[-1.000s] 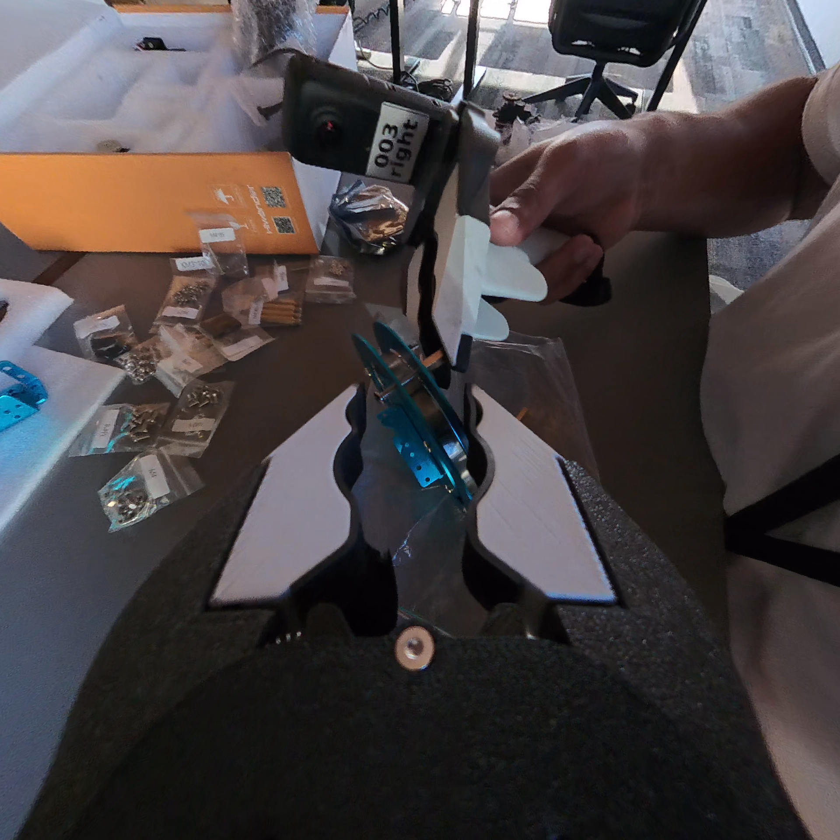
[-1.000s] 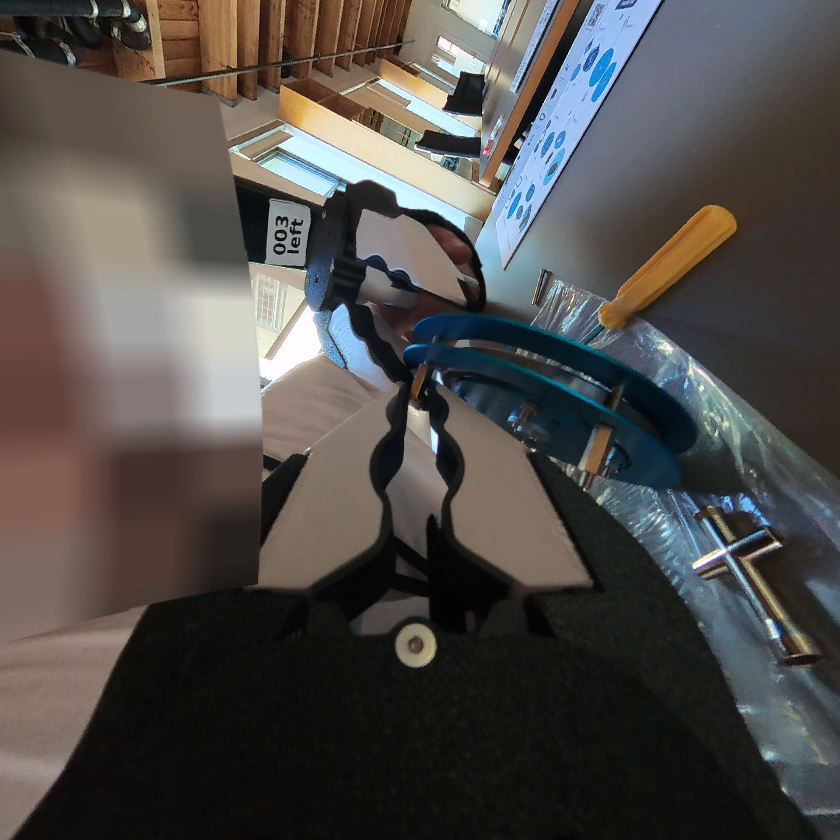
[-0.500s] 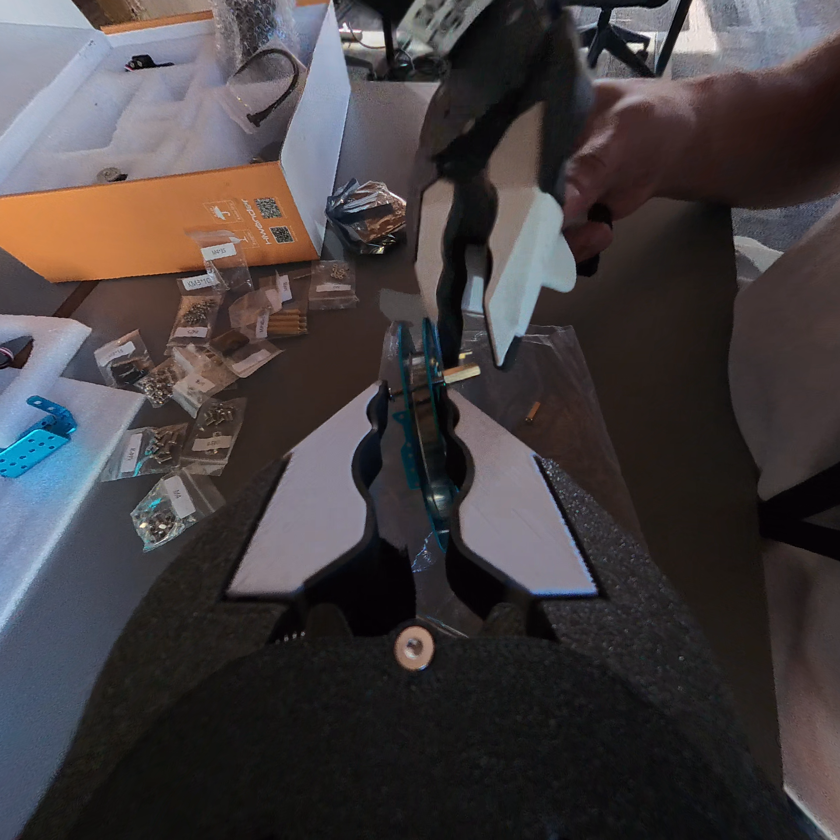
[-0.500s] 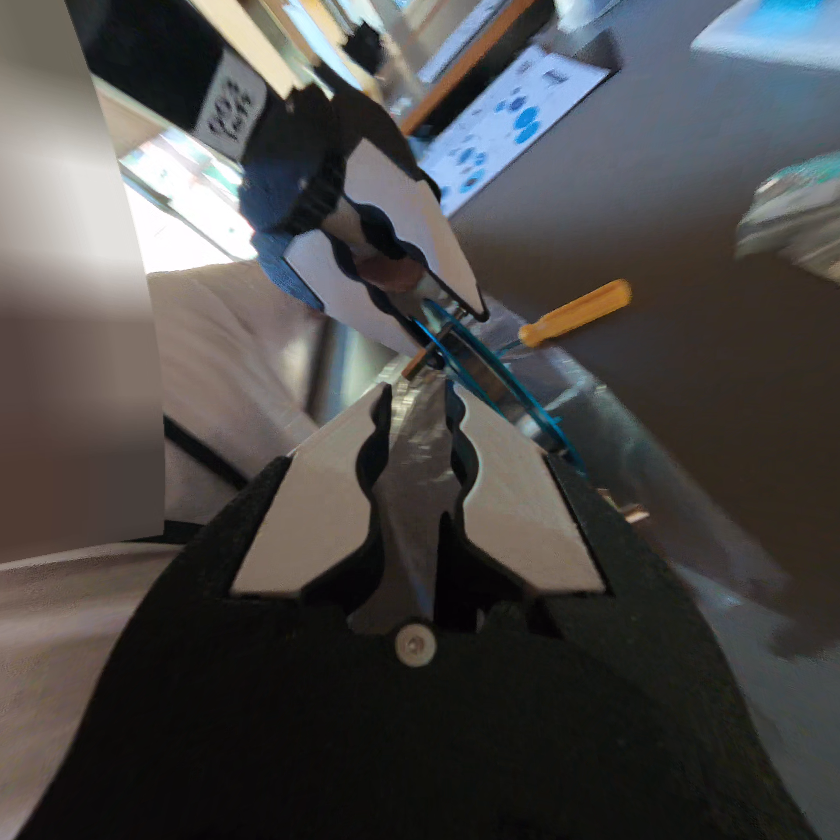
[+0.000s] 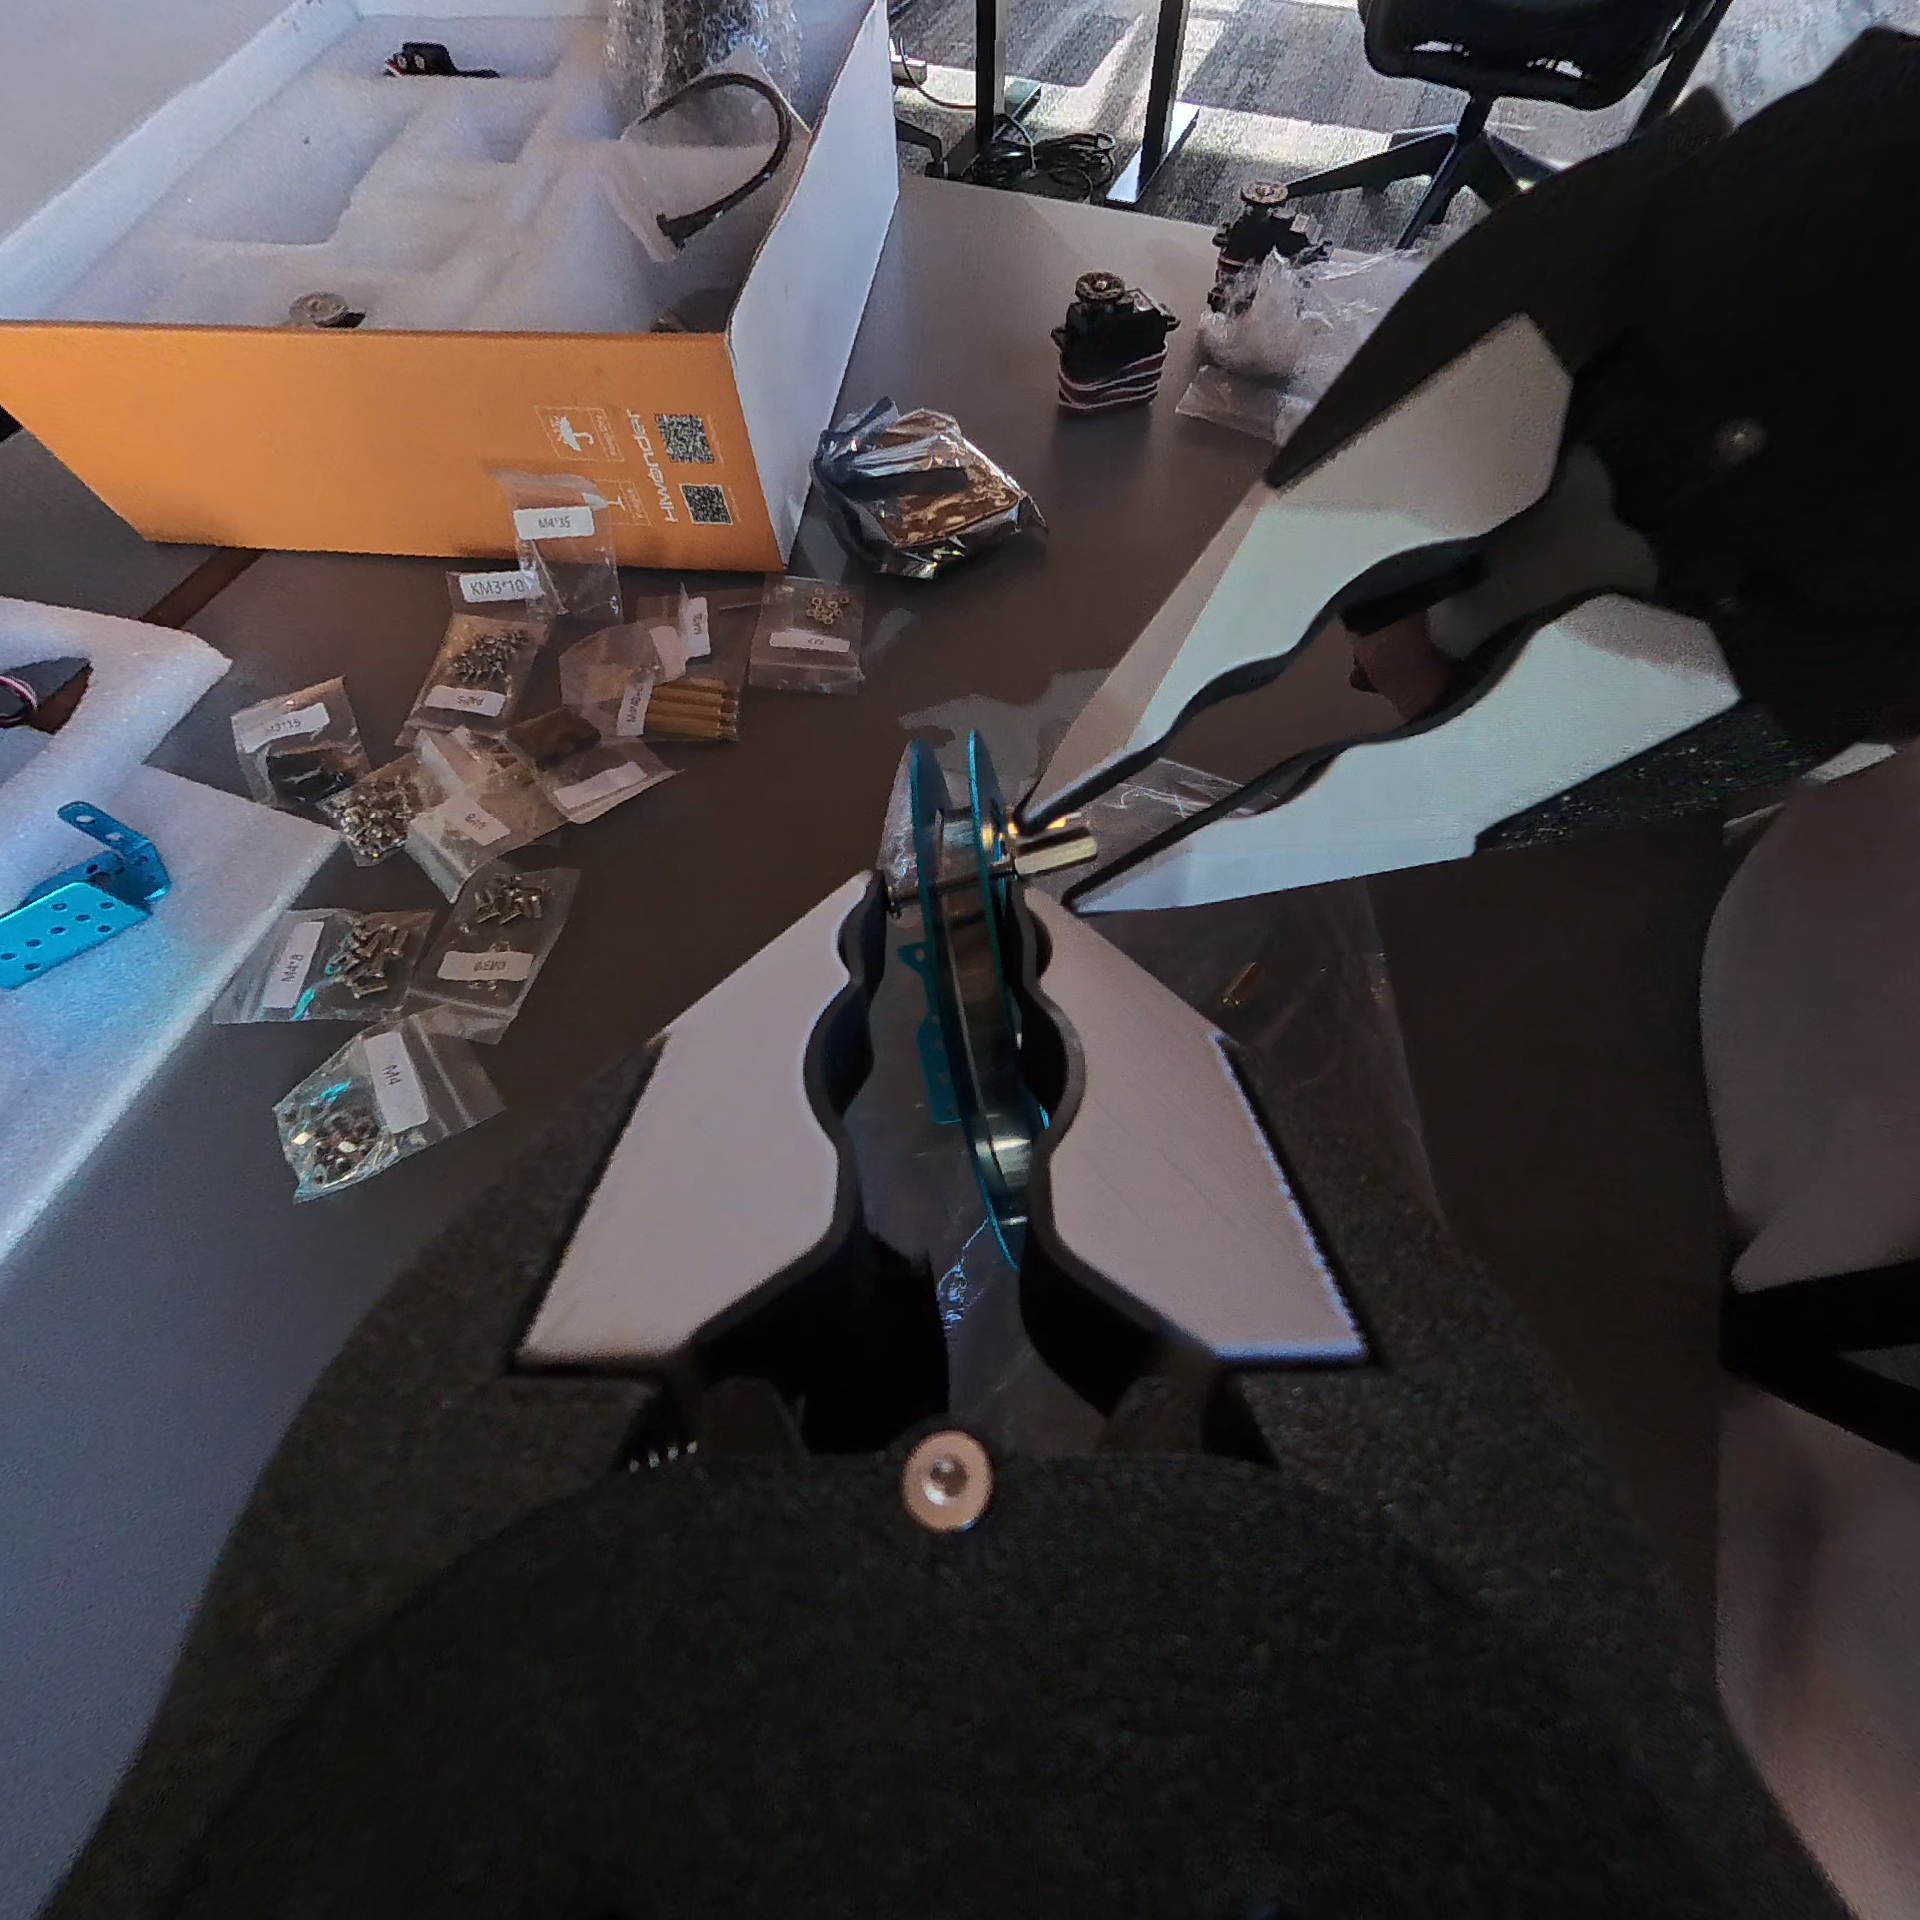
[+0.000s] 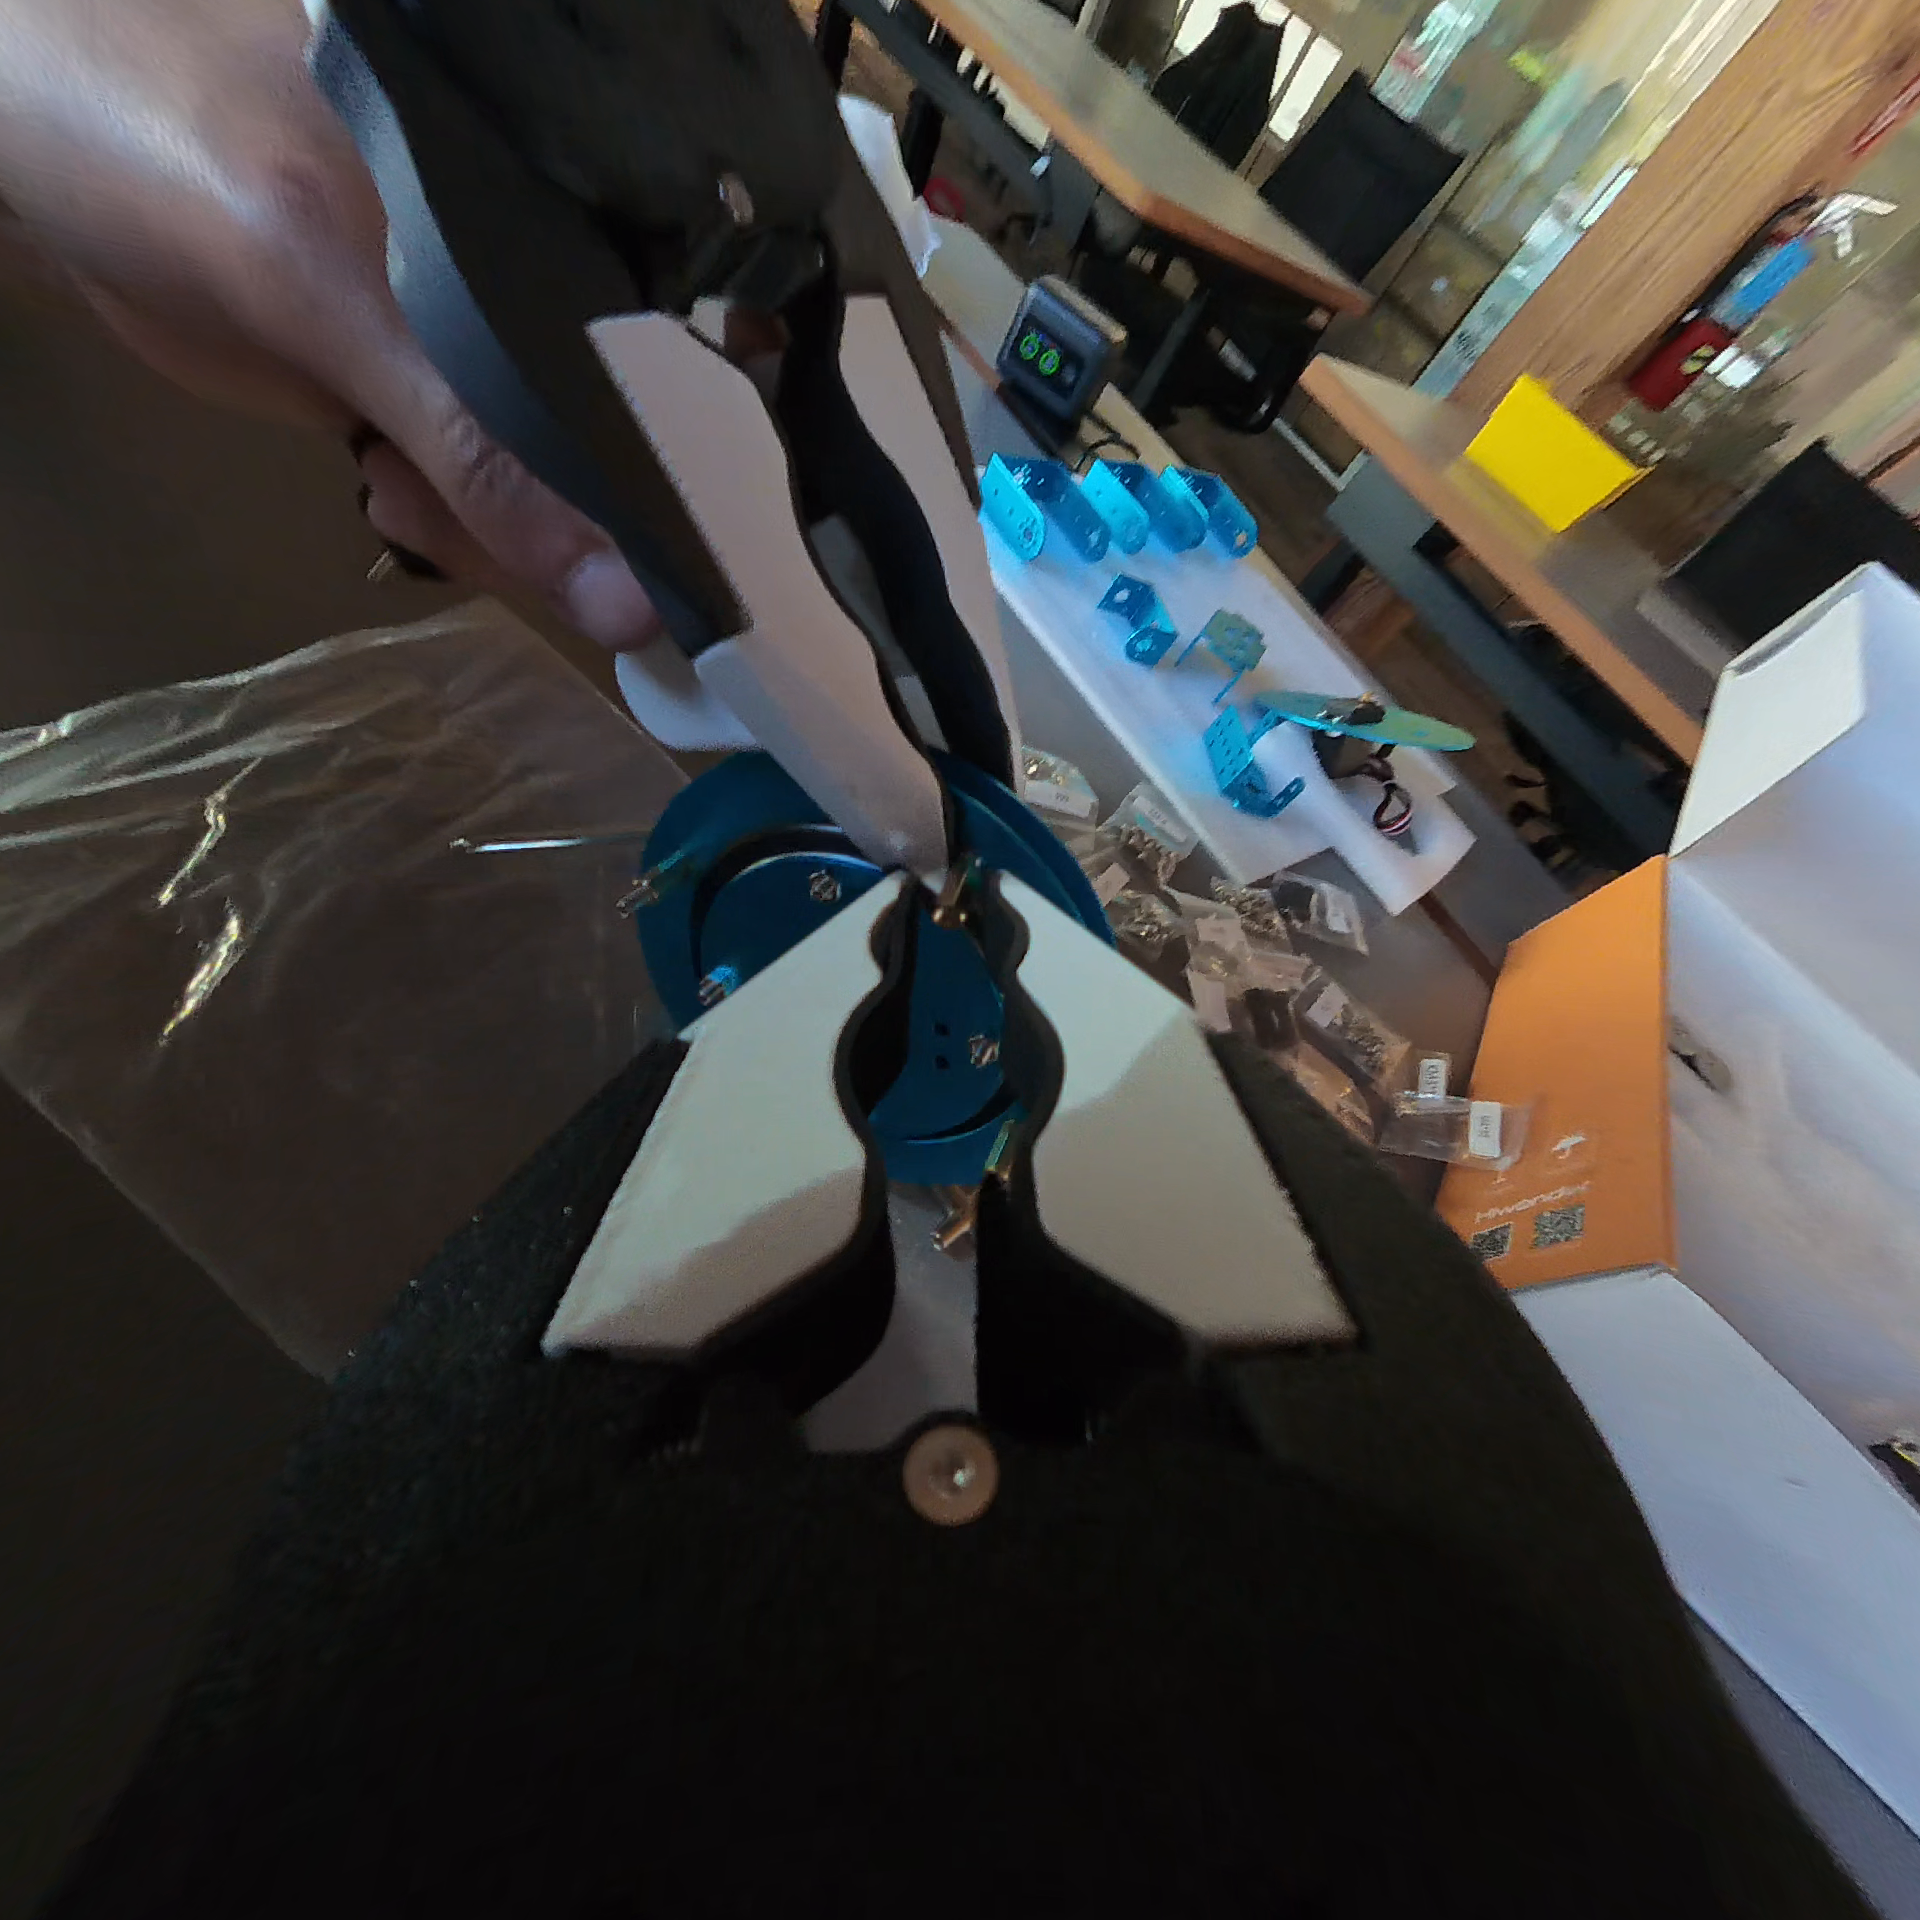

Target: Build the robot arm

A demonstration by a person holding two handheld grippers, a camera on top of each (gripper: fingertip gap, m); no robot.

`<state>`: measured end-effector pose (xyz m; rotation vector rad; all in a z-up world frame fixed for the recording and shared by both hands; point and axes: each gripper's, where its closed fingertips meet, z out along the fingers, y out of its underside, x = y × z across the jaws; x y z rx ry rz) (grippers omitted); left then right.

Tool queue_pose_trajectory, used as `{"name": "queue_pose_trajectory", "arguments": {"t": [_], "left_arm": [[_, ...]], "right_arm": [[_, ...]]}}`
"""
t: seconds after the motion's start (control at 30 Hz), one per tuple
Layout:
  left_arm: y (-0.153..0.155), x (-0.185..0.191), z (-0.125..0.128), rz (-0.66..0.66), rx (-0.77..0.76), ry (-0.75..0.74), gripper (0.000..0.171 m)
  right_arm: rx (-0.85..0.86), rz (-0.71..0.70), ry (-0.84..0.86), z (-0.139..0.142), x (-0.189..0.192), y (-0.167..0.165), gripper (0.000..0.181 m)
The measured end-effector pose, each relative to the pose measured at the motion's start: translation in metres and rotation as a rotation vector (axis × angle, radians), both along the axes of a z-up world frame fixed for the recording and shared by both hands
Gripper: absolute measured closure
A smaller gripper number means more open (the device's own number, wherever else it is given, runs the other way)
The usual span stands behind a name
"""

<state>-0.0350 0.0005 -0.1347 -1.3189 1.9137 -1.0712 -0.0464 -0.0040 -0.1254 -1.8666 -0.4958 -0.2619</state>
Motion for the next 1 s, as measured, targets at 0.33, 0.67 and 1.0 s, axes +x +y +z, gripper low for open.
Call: {"name": "queue_pose_trajectory", "arguments": {"t": [0.33, 0.67, 1.0], "left_arm": [[-0.0015, -0.0015, 0.0004, -0.005, -0.090, 0.004, 0.150], [-0.0024, 0.0022, 0.0020, -0.004, -0.032, -0.083, 0.154], [-0.0023, 0.0022, 0.0011, -0.023, 0.023, -0.094, 0.159]], "right_arm": [[0.000, -0.049, -0.052, -0.0014, 0.0016, -0.0014, 0.176], [0.025, -0.085, 0.167, -0.0020, 0.0043, -0.0051, 0.175], [0.057, -0.122, -0.093, -0.0015, 0.0057, -0.0061, 0.174]]}}
